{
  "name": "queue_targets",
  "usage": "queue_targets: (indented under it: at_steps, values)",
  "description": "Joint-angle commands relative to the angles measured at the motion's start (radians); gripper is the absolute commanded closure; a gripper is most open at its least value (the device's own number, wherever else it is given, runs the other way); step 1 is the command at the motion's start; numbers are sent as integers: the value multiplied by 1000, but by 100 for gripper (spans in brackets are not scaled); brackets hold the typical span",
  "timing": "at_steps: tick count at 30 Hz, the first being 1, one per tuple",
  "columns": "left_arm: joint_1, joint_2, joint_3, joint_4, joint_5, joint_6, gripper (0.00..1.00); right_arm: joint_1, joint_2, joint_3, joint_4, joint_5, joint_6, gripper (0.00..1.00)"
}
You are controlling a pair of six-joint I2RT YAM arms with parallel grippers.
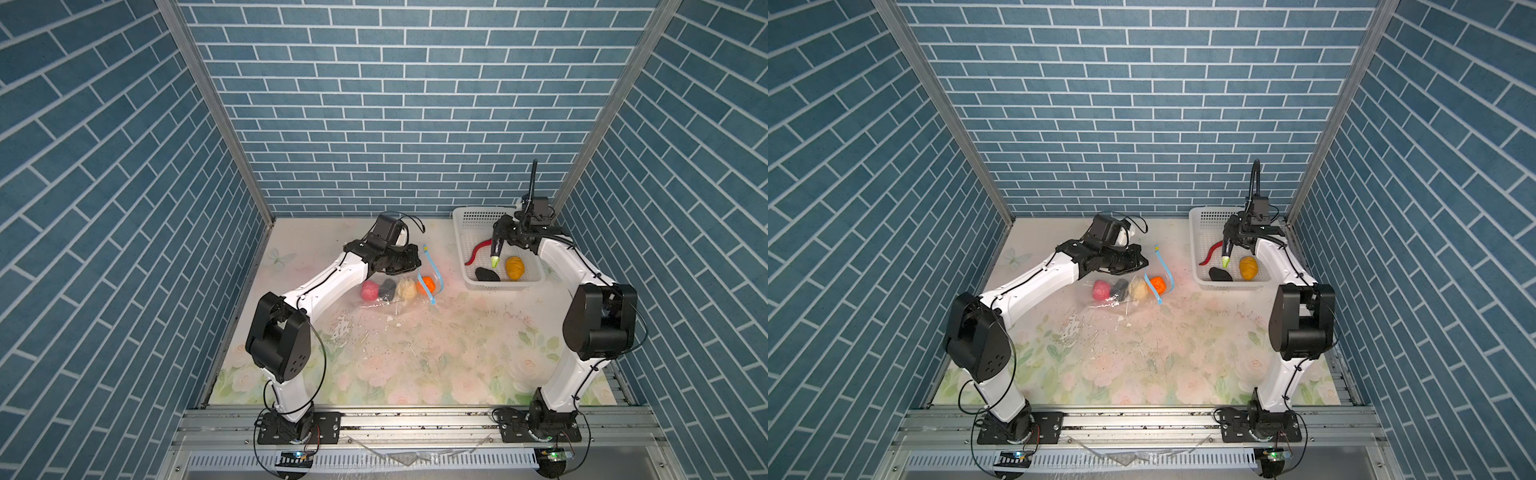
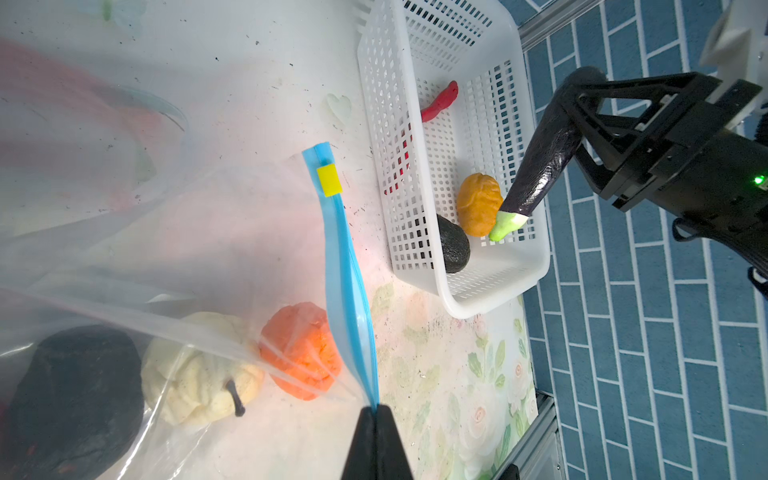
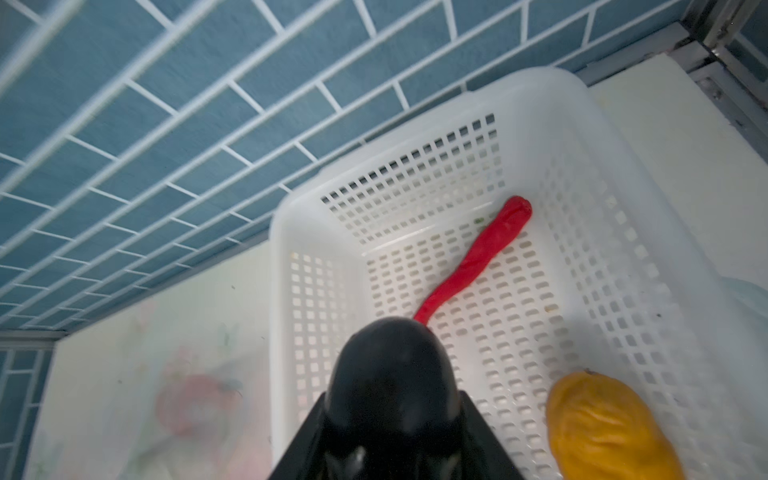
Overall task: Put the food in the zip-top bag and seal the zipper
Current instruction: 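Lift the eggplant with the right gripper and carry it toward the bag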
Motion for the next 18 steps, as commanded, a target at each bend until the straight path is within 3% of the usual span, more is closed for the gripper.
queue_targets:
  at_steps: [1, 10, 18]
  values:
    - [7, -16, 21, -7, -7, 4, 100, 17, -82, -119, 253, -60, 178, 65]
    - [7, -18, 45, -7, -8, -5, 100, 177, -196, -369, 581, 58, 329, 68]
    - [7, -22, 54, -7, -18, -5, 100, 289, -243, -482, 704, 159, 427, 68]
